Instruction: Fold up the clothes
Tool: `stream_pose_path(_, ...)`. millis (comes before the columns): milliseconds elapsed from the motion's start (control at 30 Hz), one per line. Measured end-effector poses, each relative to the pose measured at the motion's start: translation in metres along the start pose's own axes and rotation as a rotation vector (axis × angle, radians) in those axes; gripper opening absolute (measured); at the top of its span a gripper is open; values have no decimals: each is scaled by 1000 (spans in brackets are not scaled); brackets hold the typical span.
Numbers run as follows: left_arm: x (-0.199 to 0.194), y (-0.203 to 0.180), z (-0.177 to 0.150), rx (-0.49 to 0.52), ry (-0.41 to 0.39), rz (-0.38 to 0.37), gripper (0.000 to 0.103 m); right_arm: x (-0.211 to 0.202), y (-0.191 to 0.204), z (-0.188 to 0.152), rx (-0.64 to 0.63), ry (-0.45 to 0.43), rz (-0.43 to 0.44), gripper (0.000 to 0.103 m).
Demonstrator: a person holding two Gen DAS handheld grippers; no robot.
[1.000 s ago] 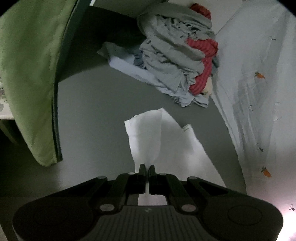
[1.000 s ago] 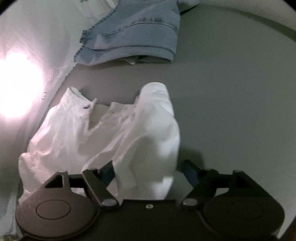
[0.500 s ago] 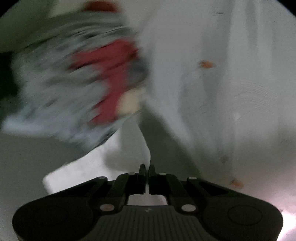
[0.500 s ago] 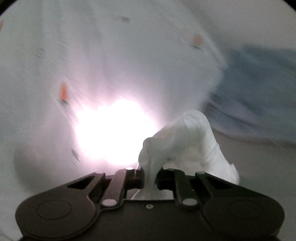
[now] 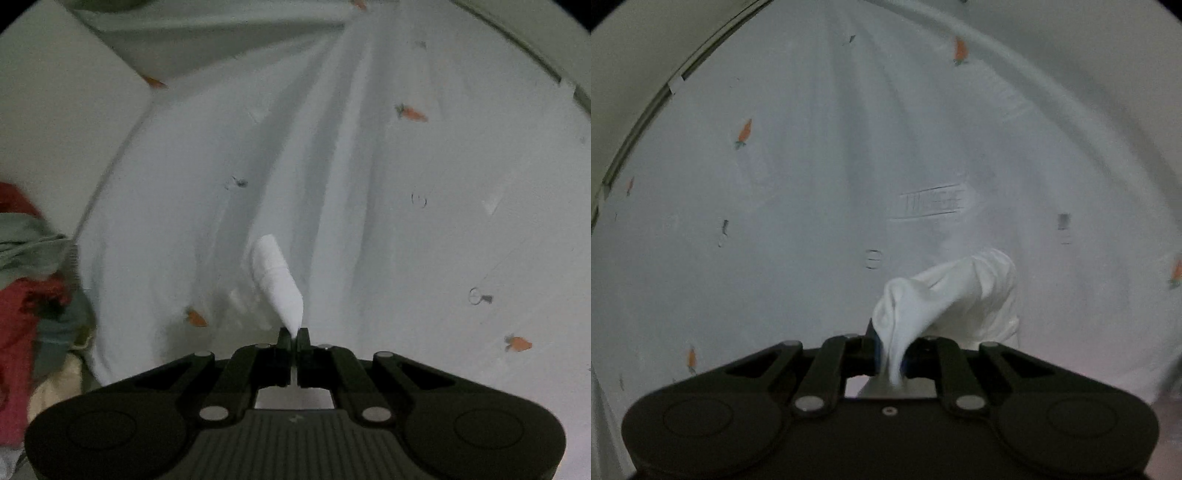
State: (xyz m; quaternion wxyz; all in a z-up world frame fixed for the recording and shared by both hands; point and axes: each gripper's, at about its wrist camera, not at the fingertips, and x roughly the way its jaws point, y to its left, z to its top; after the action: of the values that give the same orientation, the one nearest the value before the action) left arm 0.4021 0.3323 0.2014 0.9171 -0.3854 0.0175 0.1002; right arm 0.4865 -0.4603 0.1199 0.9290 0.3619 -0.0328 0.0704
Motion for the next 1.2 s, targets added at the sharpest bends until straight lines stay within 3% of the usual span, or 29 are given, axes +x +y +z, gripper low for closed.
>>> stream_pose_path(167,-84,66,-65,-56,97,98,2,-72,-75,-42,73,103,-138,11)
stream_pose_path(300,-139,130,-147,-70,259,370,2,-130,-140,-94,101,246,-365,11)
stream_pose_path(433,-192,204,-212,-206,371,607,2,-196,-206,-146,264,349,-551,11)
stream_pose_path(567,-220,246,-250,-261,432,736,2,-236,-239,-177,306,408,-636,12)
stream_pose_path(667,-225,242,-251,-181,445,753,2,-247,-240,-174,275,415,-642,12)
stream_pose_path(733,-229,227,-241,-137,437,712,2,-255,-238,-167,283,396,-618,11)
stream_pose_path(833,-242,212,-234,-79,419,676,2,-262,-224,-155,278,351,-581,11)
stream_pose_path(900,-244,208,-232,-43,415,692,2,-268,-222,-147,296,311,-573,11)
stream_pose_path(967,-252,217,-240,-40,434,737,3,-279,-229,-149,304,298,-602,11)
stream_pose_path(1100,-258,249,-270,-32,524,881,4,-297,-253,-167,287,399,-723,14)
stream_pose_path(1200,-265,249,-275,21,550,905,6,-302,-261,-179,282,456,-791,32)
